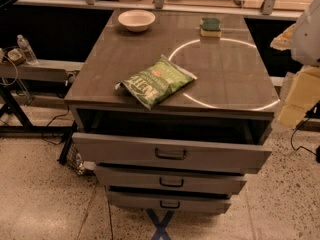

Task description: Move green jalapeno chip bag near sponge

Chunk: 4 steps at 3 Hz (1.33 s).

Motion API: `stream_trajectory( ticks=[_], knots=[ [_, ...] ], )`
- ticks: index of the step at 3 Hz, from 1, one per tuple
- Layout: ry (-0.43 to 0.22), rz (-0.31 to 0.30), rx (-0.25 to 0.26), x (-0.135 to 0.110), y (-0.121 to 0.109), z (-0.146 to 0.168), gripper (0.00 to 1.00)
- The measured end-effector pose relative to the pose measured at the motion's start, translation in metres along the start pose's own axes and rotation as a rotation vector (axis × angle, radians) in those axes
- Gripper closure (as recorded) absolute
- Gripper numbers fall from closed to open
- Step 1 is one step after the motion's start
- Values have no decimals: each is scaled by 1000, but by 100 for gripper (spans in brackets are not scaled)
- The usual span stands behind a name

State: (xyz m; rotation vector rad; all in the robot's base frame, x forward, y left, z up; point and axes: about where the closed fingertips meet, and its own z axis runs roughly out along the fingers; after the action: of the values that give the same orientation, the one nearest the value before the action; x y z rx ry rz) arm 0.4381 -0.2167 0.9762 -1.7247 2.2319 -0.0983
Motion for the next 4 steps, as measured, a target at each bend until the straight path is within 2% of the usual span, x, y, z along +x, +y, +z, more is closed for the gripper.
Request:
stream_trajectory(
  ticks=[1,2,3,4],
  knots=[
    [0,0,0,0,0,0,0],
    [-76,1,-21,-20,-15,21,0],
    [-187,-3,-48,-57,-47,58,0],
    [-321,-5,-125,-115,-71,108,0]
  ],
)
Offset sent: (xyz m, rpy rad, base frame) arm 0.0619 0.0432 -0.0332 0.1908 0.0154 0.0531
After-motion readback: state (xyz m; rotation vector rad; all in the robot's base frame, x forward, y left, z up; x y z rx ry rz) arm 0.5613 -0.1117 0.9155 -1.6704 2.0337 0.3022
